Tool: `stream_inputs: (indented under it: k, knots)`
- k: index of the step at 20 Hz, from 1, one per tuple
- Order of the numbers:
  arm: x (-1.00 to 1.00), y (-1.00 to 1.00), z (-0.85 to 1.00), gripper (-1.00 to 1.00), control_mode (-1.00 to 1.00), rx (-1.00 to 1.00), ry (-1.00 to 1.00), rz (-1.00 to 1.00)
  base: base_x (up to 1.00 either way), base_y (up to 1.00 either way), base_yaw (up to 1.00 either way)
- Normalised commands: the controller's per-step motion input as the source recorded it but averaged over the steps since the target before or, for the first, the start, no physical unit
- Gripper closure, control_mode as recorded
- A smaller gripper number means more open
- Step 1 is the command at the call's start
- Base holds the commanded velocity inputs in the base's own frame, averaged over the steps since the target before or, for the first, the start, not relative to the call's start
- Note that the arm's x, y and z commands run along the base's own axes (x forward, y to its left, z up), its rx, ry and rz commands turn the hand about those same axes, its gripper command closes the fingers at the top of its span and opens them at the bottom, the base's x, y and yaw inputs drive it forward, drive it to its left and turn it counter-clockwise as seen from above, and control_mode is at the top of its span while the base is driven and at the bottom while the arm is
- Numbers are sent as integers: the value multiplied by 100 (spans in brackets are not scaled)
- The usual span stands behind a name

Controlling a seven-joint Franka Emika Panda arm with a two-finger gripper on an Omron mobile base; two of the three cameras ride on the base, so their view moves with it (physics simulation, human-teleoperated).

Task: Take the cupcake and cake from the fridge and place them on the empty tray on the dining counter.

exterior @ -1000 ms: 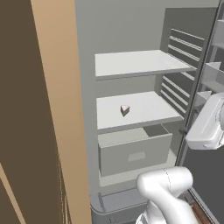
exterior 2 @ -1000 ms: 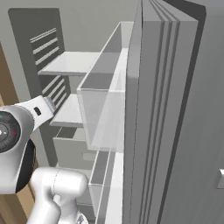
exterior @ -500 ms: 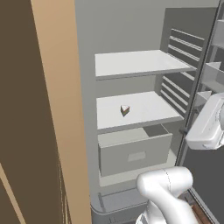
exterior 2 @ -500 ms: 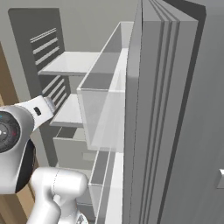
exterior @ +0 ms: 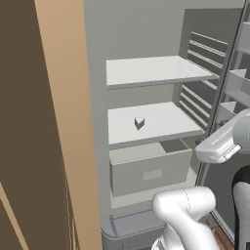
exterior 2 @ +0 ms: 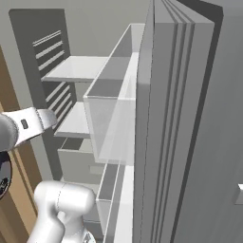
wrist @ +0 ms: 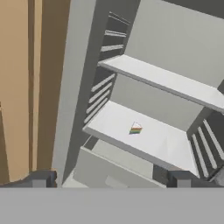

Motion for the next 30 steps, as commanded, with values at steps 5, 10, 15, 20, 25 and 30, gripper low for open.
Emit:
stream_inputs:
  k: [5,10,15,20,25,30]
  knots:
    - [5,-1,0,-100,-100,0,4,-34,0,0,0]
    - [13,-7,-1,-100,-100,1,1,-32,0,0,0]
    - [6,-19,0,-100,-100,12,4,-28,0,0,0]
    - [9,-10,-2,-100,-100,20,17,-4,0,0,0]
    - [16,0,-13,-100,-100,18,23,2,0,0,0]
    - [35,0,-27,-100,-100,8,16,1,0,0,0]
